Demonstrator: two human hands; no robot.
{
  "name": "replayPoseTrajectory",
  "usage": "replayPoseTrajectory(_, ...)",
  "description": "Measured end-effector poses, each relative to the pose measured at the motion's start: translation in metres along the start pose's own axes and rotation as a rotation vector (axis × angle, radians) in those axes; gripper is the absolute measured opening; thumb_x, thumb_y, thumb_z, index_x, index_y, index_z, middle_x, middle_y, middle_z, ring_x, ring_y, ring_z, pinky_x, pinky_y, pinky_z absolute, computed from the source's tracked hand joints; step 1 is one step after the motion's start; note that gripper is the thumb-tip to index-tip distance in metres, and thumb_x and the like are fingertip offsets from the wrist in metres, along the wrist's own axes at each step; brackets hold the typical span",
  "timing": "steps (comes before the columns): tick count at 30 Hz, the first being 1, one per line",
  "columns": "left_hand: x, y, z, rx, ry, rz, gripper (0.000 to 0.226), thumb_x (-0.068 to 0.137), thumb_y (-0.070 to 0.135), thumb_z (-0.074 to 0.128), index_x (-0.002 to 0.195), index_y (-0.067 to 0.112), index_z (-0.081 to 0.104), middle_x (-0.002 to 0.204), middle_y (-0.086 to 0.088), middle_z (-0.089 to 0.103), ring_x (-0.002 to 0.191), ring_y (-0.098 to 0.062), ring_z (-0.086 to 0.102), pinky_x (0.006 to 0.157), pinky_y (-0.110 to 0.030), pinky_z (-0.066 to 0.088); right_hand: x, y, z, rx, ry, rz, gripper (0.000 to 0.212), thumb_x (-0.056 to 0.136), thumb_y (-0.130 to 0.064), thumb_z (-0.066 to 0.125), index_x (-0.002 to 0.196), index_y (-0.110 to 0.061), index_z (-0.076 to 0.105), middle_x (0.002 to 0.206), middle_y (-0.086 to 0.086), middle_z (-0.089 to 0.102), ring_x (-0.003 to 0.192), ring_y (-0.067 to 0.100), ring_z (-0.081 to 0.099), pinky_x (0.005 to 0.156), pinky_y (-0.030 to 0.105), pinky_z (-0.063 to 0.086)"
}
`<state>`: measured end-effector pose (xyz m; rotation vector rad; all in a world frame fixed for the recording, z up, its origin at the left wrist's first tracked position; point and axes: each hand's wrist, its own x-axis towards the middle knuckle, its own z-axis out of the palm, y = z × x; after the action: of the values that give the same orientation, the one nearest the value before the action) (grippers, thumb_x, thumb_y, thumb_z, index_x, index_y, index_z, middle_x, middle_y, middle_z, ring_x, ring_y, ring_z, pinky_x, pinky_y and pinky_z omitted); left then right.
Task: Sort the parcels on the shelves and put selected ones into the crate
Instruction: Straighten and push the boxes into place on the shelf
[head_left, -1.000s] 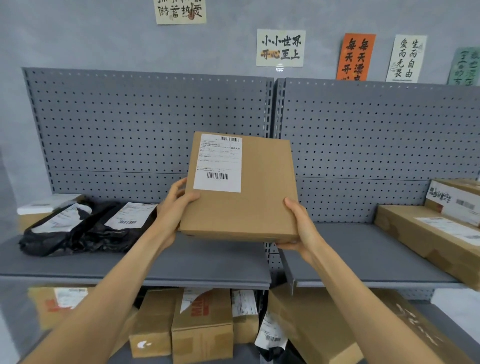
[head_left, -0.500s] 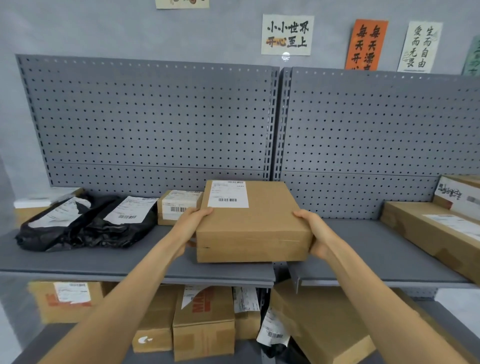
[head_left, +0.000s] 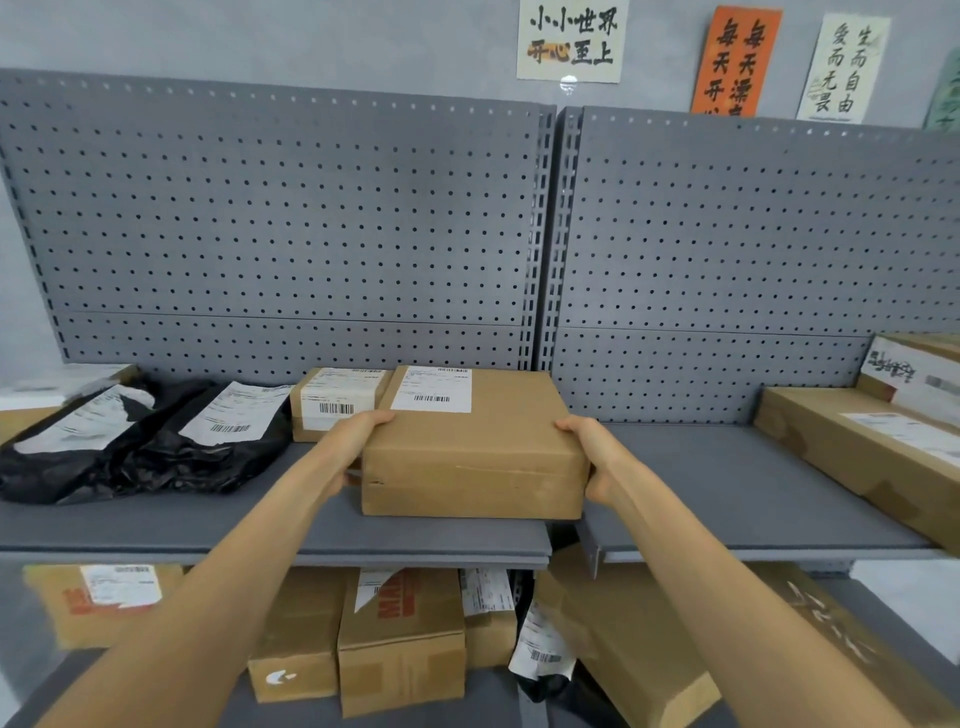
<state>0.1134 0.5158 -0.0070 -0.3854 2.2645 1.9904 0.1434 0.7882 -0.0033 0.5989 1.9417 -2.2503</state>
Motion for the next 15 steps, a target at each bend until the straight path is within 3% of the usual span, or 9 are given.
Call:
replayPoseTrajectory(4, 0.001, 0.001, -0.002, 0.044, 0.008, 0.009, 0.046, 0.089, 0.044, 0.057, 0.125, 0.015, 0.057, 0.111, -0.008, 0.065, 0.099, -0.028, 0.060, 0.082, -0.037, 0.049, -0.001, -0.002, 0.002, -0.006, -0.002, -0.003, 0.026, 0.094, -0.028, 0.057, 0.114, -0.012, 0.058, 0.100, 0.011, 0.065, 0.087, 0.027, 0.062, 0.071, 0.039, 0.053)
replayPoseTrajectory(6, 0.003, 0.001, -0.002, 0.067, -0.001, 0.001, 0.045, 0.090, 0.043, 0.056, 0.126, 0.015, 0.055, 0.113, -0.009, 0.064, 0.103, -0.029, 0.060, 0.092, -0.042, 0.049, 0.000, -0.002, 0.001, -0.040, 0.004, -0.018, 0.030, 0.093, -0.029, 0.058, 0.118, -0.012, 0.057, 0.109, 0.012, 0.065, 0.096, 0.028, 0.062, 0.079, 0.041, 0.053)
replayPoseTrajectory(9, 0.002, 0.012, -0.005, 0.205, 0.009, 0.044, 0.045, 0.093, 0.036, 0.056, 0.130, 0.012, 0.051, 0.119, -0.009, 0.061, 0.107, -0.029, 0.056, 0.096, -0.042, 0.046, 0.001, -0.005, -0.004, -0.190, 0.083, -0.106, 0.043, 0.090, -0.031, 0.063, 0.128, -0.011, 0.054, 0.127, 0.011, 0.060, 0.111, 0.027, 0.057, 0.098, 0.045, 0.047)
replayPoseTrajectory(12, -0.001, 0.034, -0.005, 0.550, 0.126, 0.247, 0.061, 0.091, 0.034, 0.059, 0.143, 0.011, 0.039, 0.140, -0.009, 0.051, 0.125, -0.029, 0.048, 0.099, -0.038, 0.040, -0.009, -0.012, -0.014, -0.450, 0.144, -0.275, 0.060, 0.092, -0.035, 0.062, 0.144, -0.012, 0.042, 0.146, 0.006, 0.046, 0.130, 0.027, 0.045, 0.102, 0.043, 0.042)
replayPoseTrajectory(15, -0.013, 0.060, 0.015, 0.920, 0.099, 0.529, 0.061, 0.091, 0.039, 0.056, 0.144, 0.012, 0.039, 0.142, -0.006, 0.049, 0.125, -0.027, 0.049, 0.091, -0.036, 0.042, -0.023, -0.024, -0.023, -0.778, 0.172, -0.474, 0.063, 0.094, -0.035, 0.060, 0.148, -0.012, 0.037, 0.148, 0.008, 0.043, 0.133, 0.026, 0.043, 0.103, 0.036, 0.040)
